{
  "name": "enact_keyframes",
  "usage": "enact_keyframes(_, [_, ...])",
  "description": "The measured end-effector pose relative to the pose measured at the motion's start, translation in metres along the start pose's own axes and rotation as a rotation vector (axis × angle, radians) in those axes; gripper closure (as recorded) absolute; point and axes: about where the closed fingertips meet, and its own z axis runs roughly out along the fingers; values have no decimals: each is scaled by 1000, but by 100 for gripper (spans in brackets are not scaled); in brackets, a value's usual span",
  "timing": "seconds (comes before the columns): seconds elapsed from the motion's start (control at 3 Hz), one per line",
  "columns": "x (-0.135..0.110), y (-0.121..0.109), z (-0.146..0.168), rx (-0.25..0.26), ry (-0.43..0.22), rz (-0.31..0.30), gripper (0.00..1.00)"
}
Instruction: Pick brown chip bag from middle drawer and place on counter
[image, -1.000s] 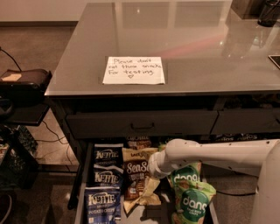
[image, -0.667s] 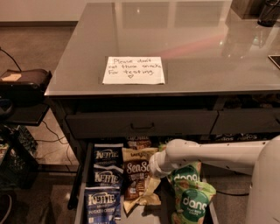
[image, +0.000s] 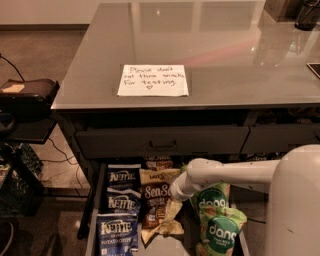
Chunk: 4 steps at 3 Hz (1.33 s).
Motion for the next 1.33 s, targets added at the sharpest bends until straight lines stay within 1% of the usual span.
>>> enact_keyframes(0.33, [5, 0, 15, -24, 2, 2, 0])
enact_keyframes(1.0, [5, 0, 10, -27, 2, 4, 50])
enact_keyframes(1.33, [3, -1, 4, -27, 2, 4, 73])
